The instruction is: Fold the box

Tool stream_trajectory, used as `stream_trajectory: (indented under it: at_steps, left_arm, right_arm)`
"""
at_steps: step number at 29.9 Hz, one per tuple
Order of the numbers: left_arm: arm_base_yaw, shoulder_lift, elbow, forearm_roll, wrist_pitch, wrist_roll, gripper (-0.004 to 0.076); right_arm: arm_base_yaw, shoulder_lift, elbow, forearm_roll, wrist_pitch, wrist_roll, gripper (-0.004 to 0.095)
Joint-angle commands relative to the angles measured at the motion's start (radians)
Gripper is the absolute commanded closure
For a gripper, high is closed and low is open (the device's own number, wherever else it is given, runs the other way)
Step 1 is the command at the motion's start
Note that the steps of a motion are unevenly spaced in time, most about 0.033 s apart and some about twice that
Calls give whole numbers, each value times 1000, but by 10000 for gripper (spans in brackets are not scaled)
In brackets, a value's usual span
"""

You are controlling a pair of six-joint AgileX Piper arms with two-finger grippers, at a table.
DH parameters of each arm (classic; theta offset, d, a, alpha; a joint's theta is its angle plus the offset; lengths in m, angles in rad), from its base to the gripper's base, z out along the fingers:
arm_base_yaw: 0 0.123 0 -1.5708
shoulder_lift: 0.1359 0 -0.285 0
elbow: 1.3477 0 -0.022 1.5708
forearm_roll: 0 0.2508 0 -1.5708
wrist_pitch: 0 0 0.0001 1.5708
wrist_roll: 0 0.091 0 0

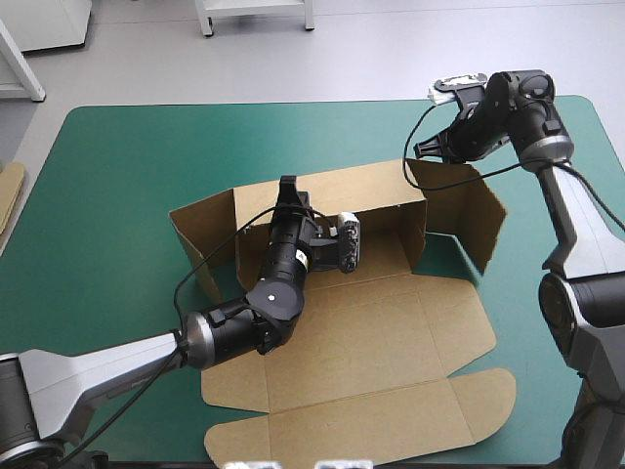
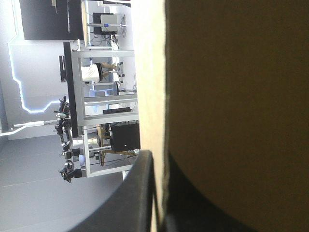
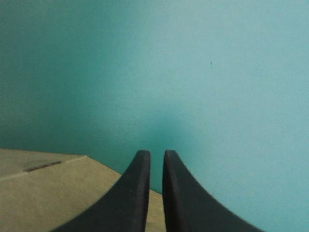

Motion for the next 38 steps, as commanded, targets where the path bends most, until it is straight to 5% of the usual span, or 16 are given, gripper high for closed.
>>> stream_trajectory:
  at_steps: [1, 13, 21, 30, 38]
  left_arm:
    - [-10, -33, -16, 20, -22, -16, 732]
    - [-10, -33, -16, 20, -22, -18, 732]
    - [-10, -33, -16, 20, -20, -20, 732]
    - [-10, -33, -16, 20, -20, -28, 732]
    - [-10, -33, -16, 20, -20, -28, 732]
  right_arm:
    - [0, -75, -20, 7, 28, -14, 820]
    - [0, -227, 172, 151, 22, -129, 820]
    - [0, -318, 295, 242, -77, -230, 815]
    - [0, -466, 587, 274, -311, -342, 808]
    - [0, -640, 879, 483, -564, -624, 803]
